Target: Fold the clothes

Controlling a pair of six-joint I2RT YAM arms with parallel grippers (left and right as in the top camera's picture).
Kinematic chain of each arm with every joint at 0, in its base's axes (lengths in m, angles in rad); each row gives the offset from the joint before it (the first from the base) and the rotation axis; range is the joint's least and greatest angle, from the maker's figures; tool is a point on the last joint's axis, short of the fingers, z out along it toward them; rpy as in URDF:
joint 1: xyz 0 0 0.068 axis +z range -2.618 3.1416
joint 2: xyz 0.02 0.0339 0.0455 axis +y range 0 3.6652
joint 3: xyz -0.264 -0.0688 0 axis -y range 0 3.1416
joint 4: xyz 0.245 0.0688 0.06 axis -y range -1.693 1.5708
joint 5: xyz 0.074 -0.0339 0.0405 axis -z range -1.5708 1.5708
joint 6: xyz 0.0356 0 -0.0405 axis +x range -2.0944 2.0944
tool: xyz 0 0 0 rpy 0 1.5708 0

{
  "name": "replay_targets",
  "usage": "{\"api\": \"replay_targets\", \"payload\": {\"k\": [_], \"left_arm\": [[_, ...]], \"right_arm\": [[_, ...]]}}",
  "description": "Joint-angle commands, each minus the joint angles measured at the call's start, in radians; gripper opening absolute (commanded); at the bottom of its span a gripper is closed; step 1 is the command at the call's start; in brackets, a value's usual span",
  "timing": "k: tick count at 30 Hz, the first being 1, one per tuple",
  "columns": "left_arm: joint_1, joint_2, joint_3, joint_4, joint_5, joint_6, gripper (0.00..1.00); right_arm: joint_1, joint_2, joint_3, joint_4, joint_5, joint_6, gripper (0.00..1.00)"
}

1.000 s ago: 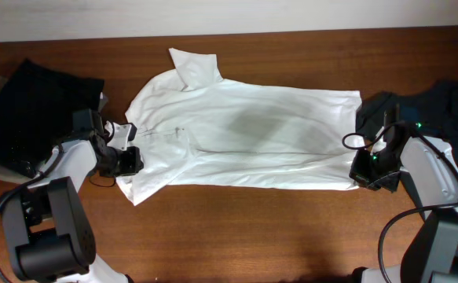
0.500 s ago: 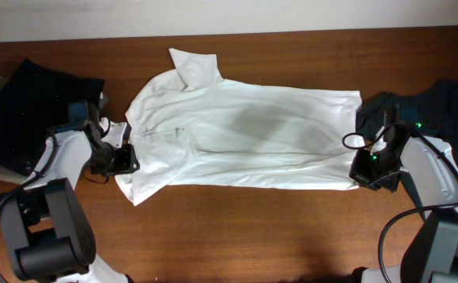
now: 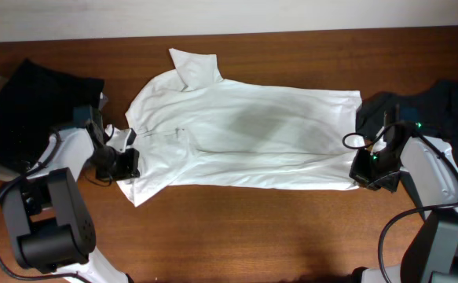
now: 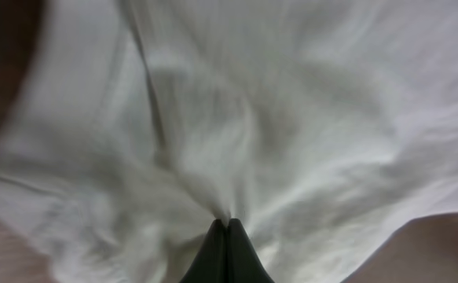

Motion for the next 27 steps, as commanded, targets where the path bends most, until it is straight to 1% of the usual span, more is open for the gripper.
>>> {"api": "replay_targets", "payload": {"k": [1,3,7,8,9,10,12,13,17,18,19,20,23,25,26,27], "left_arm": [[0.006,0.003,0.177,-0.058,-0.016,0.008,0.0],[0.006,0.003,0.229,-0.047,-0.023,0.008,0.0],[0.006,0.004,0.228,0.014,-0.023,0.009,0.0],[0.006,0.004,0.228,0.024,-0.023,0.008,0.03],[0.006,0.004,0.228,0.021,-0.023,0.008,0.16],[0.006,0.004,0.228,0.01,-0.029,0.008,0.45],[0.006,0.004,0.228,-0.018,-0.069,0.008,0.55],[0.006,0.004,0.228,-0.048,-0.072,0.008,0.56],[0.006,0.004,0.222,-0.221,-0.073,0.008,0.56],[0.006,0.004,0.205,-0.277,-0.088,0.008,0.54],[0.006,0.004,0.182,-0.288,-0.09,0.008,0.52],[0.006,0.004,0.156,-0.277,-0.089,0.007,0.5],[0.006,0.004,0.066,-0.214,-0.08,-0.004,0.33],[0.006,0.004,0.019,-0.159,-0.08,-0.007,0.32],[0.006,0.004,0.011,-0.132,-0.083,-0.007,0.14],[0.006,0.003,0.018,-0.115,-0.083,-0.007,0.0]], "right_arm": [[-0.017,-0.01,0.011,-0.026,0.026,0.108,0.04],[-0.018,-0.01,0.011,-0.056,0.04,0.104,0.05],[-0.018,-0.007,0.006,-0.08,0.087,0.105,0.05],[-0.018,-0.007,0.006,-0.081,0.087,0.104,0.05],[-0.018,-0.007,0.004,-0.083,0.087,0.104,0.06],[-0.018,-0.007,0.003,-0.087,0.087,0.104,0.05],[-0.018,-0.007,0.003,-0.087,0.087,0.104,0.05],[-0.018,-0.007,0.003,-0.087,0.087,0.104,0.06],[-0.018,-0.007,0.003,-0.083,0.087,0.104,0.06],[-0.018,-0.007,0.003,-0.083,0.087,0.104,0.06],[-0.018,-0.007,0.003,-0.083,0.087,0.104,0.05],[-0.018,-0.007,0.003,-0.08,0.087,0.104,0.05],[-0.018,-0.007,0.003,-0.08,0.087,0.104,0.05],[-0.018,-0.007,0.003,-0.077,0.087,0.104,0.06],[-0.018,-0.007,0.003,-0.076,0.087,0.104,0.06],[-0.018,-0.007,0.003,-0.076,0.089,0.104,0.05]]}}
